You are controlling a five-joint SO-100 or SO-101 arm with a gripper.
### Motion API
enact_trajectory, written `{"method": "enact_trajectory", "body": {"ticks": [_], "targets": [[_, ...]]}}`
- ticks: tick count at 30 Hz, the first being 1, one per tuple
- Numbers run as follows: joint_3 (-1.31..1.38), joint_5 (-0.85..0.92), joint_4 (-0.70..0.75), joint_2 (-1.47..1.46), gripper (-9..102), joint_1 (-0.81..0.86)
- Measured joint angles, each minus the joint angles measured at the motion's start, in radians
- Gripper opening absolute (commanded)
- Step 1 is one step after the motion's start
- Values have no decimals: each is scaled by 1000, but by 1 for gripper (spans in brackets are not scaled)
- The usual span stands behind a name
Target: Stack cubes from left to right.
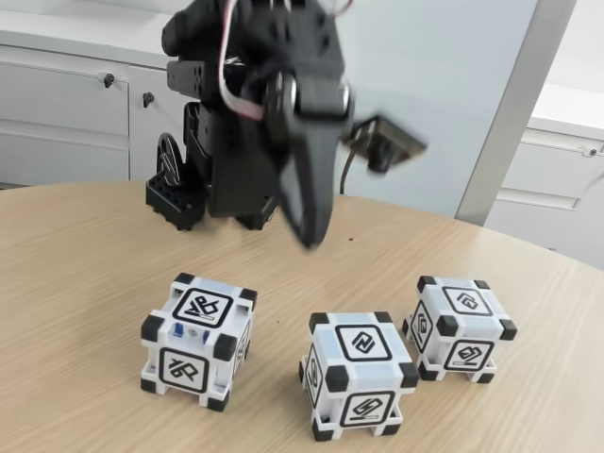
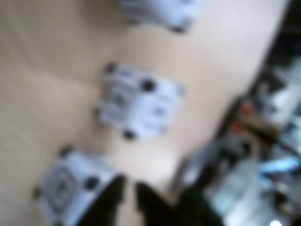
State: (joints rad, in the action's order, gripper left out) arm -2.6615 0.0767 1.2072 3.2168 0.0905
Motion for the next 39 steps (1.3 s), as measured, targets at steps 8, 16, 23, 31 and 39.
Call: {"method": "enact_trajectory", "body": {"ticks": [8,16,23,31,39], "targets": [[367,-48,127,-423,0,-5],[870,-48,236,-1043,1,-5],[1154,110,339,-1324,11,-163],[1169,155,379,-1382,37,-325],[1172,437,377,-1456,39,-333]]}}
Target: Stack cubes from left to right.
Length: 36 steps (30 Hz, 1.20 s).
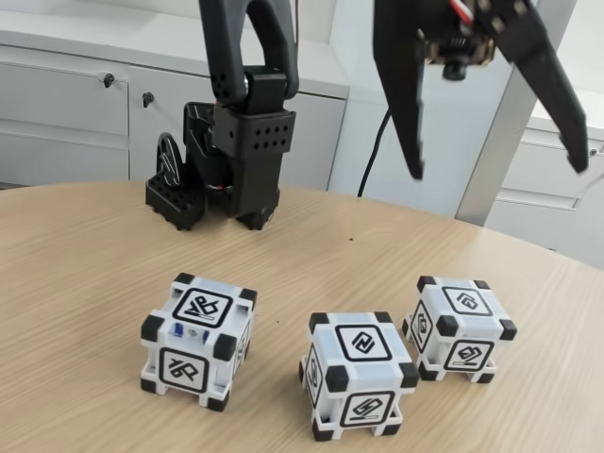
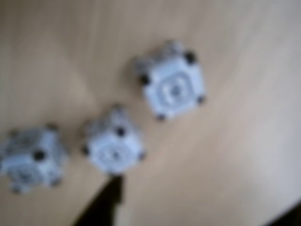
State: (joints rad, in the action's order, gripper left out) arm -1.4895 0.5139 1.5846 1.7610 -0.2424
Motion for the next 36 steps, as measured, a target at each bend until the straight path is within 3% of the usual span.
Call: {"method": "enact_trajectory", "body": {"ticks": [3,12,18,26,36], "targets": [[3,123,0,-84,39,3],[21,265,-3,-327,38,5],[21,305,-11,-417,38,3],[21,259,-141,-423,39,3],[28,275,-155,-528,39,-6]]}}
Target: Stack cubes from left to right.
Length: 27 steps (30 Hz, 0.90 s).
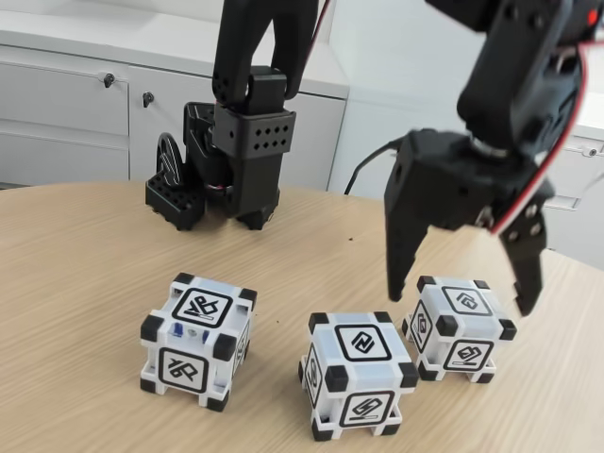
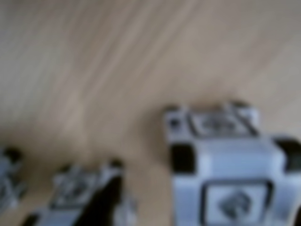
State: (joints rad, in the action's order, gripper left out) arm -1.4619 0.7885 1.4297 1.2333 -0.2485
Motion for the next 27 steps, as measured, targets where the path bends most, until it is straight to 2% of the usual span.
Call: {"method": "enact_trajectory", "body": {"ticks": [5,12,21,27], "targets": [[0,12,-11,-40,35,-31],[2,-3,-12,-41,22,-51],[5,-6,-12,-41,20,-51],[15,-123,2,3,21,-48]]}}
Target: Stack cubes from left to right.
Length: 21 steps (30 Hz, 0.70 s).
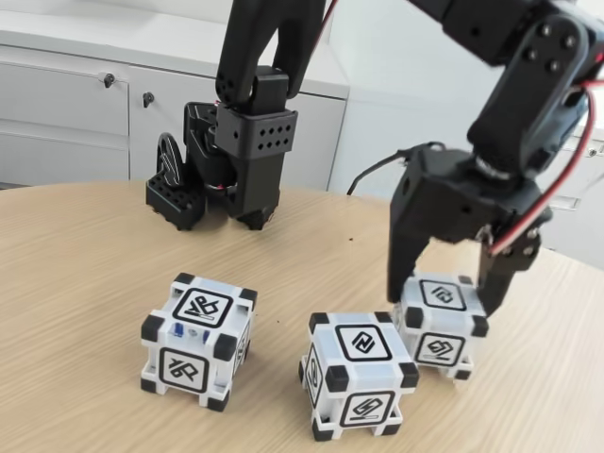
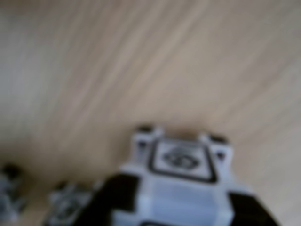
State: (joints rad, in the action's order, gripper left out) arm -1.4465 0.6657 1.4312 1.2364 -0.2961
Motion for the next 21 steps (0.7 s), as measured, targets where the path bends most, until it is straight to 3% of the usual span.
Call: {"method": "enact_trajectory", "body": {"ticks": [10,21], "targets": [[46,-173,12,387,20,71],[46,-186,18,538,19,456]]}}
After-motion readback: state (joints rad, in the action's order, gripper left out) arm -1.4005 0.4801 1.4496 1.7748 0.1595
